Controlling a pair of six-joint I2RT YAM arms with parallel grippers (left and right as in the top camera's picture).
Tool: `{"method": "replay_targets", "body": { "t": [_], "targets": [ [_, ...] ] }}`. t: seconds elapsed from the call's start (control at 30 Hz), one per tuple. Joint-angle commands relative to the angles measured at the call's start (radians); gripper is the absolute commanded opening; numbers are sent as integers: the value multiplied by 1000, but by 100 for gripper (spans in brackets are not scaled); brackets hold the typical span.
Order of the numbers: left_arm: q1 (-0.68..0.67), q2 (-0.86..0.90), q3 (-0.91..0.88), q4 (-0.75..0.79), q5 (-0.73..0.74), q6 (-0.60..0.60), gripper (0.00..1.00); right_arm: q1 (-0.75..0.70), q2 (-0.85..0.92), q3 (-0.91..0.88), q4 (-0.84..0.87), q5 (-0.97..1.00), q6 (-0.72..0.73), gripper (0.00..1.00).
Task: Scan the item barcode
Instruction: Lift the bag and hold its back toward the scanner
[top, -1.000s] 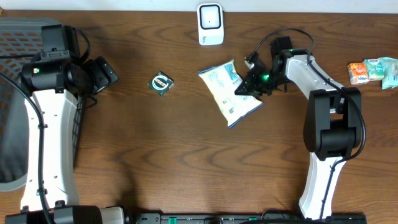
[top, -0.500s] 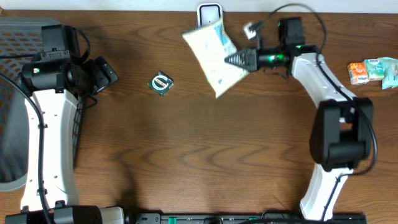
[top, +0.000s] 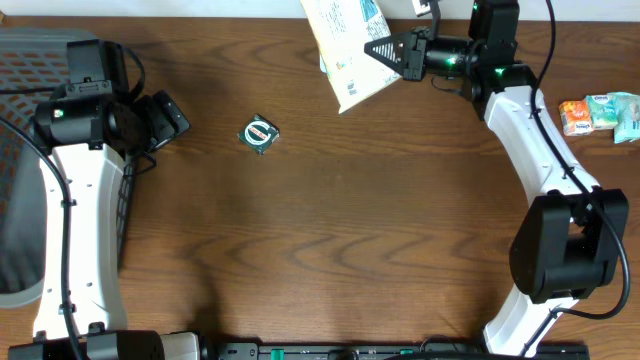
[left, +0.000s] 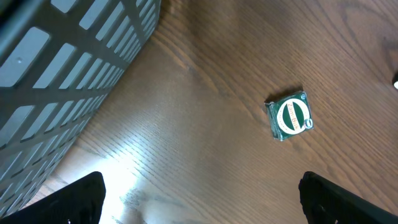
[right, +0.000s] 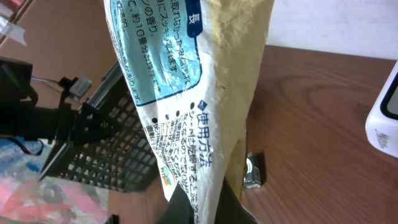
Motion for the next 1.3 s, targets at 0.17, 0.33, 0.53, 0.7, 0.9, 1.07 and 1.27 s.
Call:
{"method": "replay_targets", "body": {
  "t": [0.17, 0.33, 0.53, 0.7, 0.9, 1.07, 1.27],
  "targets": [
    [2, 0, 7, -3, -6, -9, 98, 50, -13, 6, 6, 77, 93, 1],
    [2, 0, 7, -3, -6, -9, 98, 57, -13, 6, 3, 127, 117, 1],
    [2, 0, 7, -3, -6, -9, 98, 57, -13, 6, -2, 127, 116, 1],
    [2, 0, 7, -3, -6, -9, 97, 57, -13, 6, -13, 127, 113, 1],
    [2, 0, 7, -3, -6, -9, 98, 57, -13, 6, -16, 131, 112, 1],
    [2, 0, 7, -3, -6, -9, 98, 64, -13, 6, -105, 258, 47, 1],
    [2, 0, 7, -3, -6, -9, 98, 115, -14, 6, -363, 756, -107, 1]
  ]
}}
